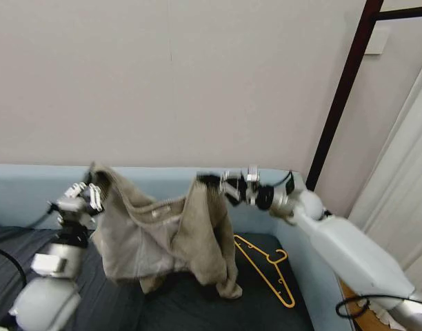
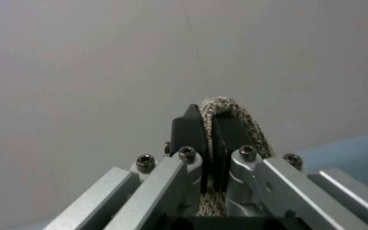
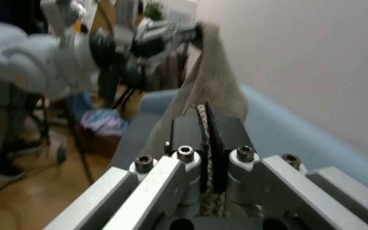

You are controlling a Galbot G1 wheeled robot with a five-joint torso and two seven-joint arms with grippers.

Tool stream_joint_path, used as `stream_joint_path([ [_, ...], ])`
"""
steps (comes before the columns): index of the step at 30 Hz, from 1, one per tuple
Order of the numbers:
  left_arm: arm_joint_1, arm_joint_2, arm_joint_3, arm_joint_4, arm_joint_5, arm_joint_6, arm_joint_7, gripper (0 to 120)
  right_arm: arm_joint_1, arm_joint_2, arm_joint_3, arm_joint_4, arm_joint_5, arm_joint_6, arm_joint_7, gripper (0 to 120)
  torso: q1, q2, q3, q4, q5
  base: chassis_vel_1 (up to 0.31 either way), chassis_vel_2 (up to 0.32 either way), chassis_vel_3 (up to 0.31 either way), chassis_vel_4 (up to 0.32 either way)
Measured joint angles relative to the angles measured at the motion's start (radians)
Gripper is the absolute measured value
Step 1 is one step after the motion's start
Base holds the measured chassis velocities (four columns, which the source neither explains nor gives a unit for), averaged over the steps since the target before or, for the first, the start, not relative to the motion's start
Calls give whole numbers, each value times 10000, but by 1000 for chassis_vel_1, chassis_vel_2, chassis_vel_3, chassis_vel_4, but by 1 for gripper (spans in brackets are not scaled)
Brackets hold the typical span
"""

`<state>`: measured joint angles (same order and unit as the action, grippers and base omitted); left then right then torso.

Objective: Pick up the clothes from the sofa and hang them on the clothes hanger.

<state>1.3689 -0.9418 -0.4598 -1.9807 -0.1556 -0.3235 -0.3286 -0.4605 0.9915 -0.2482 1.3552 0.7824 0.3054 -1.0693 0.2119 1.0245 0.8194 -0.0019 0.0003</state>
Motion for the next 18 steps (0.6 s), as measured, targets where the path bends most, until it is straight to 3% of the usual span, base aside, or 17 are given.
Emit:
stream_joint_path([
  [4,352,-479,900,630,-204,1153,-612,0,-1290,159,157,-729,-1069,243,-491,0,-1,0,-2,0,-2,0,0,0,0],
  [10,464,-364,1014,632,-862,2315,-1121,0,-1599,449,577,-1135,-1561,460,-164,0,-1,1,-2,5,-3,0,0,0,0],
  [14,632,-168,979,451,-1361,2691,-1236,0,-1765,505,610,-1431,-1970,683,1312,4,0,1,-2,5,-2,0,0,0,0],
  [18,778,-62,949,399,-1297,2682,-1245,0,-2291,511,552,-1426,-1374,669,3440,22,0,0,-2,5,-3,0,0,0,0],
])
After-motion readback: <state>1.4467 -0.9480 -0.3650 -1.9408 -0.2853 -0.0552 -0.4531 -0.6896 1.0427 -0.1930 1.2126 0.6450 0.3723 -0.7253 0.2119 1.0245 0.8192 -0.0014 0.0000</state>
